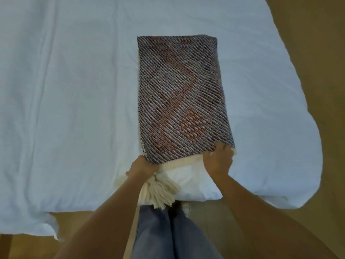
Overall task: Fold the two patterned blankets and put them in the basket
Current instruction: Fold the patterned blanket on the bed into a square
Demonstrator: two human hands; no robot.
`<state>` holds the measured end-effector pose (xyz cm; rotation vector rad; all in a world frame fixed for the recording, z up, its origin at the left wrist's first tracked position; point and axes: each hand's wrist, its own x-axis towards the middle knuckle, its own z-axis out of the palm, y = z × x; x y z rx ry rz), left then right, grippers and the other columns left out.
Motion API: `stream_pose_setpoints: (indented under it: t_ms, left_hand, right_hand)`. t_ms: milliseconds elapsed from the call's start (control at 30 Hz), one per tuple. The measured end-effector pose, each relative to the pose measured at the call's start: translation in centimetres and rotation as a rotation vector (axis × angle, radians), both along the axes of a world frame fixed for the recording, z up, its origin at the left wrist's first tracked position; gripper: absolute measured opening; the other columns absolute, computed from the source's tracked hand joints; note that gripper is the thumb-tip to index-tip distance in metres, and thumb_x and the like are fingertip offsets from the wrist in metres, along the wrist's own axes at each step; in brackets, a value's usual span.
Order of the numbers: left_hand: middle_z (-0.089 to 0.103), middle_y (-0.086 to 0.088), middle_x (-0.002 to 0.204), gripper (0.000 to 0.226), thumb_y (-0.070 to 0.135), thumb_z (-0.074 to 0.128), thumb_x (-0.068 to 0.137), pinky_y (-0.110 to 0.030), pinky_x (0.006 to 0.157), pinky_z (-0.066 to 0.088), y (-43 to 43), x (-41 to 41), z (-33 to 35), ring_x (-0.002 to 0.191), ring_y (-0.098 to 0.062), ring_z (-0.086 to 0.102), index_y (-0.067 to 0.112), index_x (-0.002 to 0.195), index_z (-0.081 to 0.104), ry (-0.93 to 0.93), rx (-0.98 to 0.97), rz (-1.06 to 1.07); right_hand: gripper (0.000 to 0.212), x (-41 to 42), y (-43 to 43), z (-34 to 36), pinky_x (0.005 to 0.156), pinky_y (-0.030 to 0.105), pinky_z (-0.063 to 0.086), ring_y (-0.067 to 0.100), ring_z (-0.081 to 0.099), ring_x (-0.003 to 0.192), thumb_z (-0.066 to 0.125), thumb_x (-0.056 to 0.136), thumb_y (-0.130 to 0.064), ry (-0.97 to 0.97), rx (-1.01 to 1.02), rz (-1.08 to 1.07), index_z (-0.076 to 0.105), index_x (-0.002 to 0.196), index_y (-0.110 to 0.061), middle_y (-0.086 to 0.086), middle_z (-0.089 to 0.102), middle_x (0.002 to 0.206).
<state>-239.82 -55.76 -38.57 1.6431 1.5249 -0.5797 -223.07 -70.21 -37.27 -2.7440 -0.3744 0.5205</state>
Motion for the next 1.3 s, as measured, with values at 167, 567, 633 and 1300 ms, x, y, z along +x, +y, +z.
stream_pose_setpoints:
  t_ms: [167,567,633,1300]
  left_hand:
    - [0.064,-0.013,0.098,0.022,0.021,0.056,0.081,-0.036,0.080,0.048,0.3,0.1,0.3,0.087,-0.029,0.058,0.005,0.096,0.059,-0.048,0.010,-0.020]
    - [0.057,-0.019,0.109,0.029,0.013,0.045,0.090,-0.038,0.075,0.043,-1.1,1.0,0.1,0.098,-0.036,0.055,0.001,0.115,0.039,-0.121,0.185,0.043]
    - [0.058,-0.019,0.104,0.020,0.010,0.043,0.090,-0.036,0.069,0.040,-1.2,0.6,-0.1,0.087,-0.032,0.053,0.000,0.107,0.043,-0.117,0.181,0.042]
    - [0.048,-0.019,0.122,0.049,0.026,0.054,0.084,-0.049,0.095,0.045,6.1,8.0,5.7,0.109,-0.037,0.051,0.003,0.125,0.040,-0.222,0.365,-0.163]
  right_hand:
    - [0.083,3.3,-0.8,-0.5,0.101,0.052,0.036,0.039,0.034,0.129,0.069,0.079,-0.038,0.266,0.035,-0.353,0.022,0.141,-0.008,0.020,0.034,0.141]
    - [0.025,3.7,-1.8,-0.6,0.085,0.041,0.048,0.030,0.056,0.090,0.056,0.085,-0.019,0.258,0.359,-0.423,0.054,0.102,-0.001,0.012,0.057,0.095]
    - [0.018,3.5,-2.6,-0.6,0.085,0.041,0.048,0.027,0.053,0.086,0.055,0.086,-0.016,0.228,0.422,-0.486,0.055,0.097,-0.002,0.008,0.054,0.090]
    - [0.034,7.3,2.5,3.1,0.090,0.044,0.045,0.032,0.052,0.106,0.057,0.081,-0.016,0.057,0.190,0.004,0.055,0.113,-0.004,0.017,0.055,0.116]
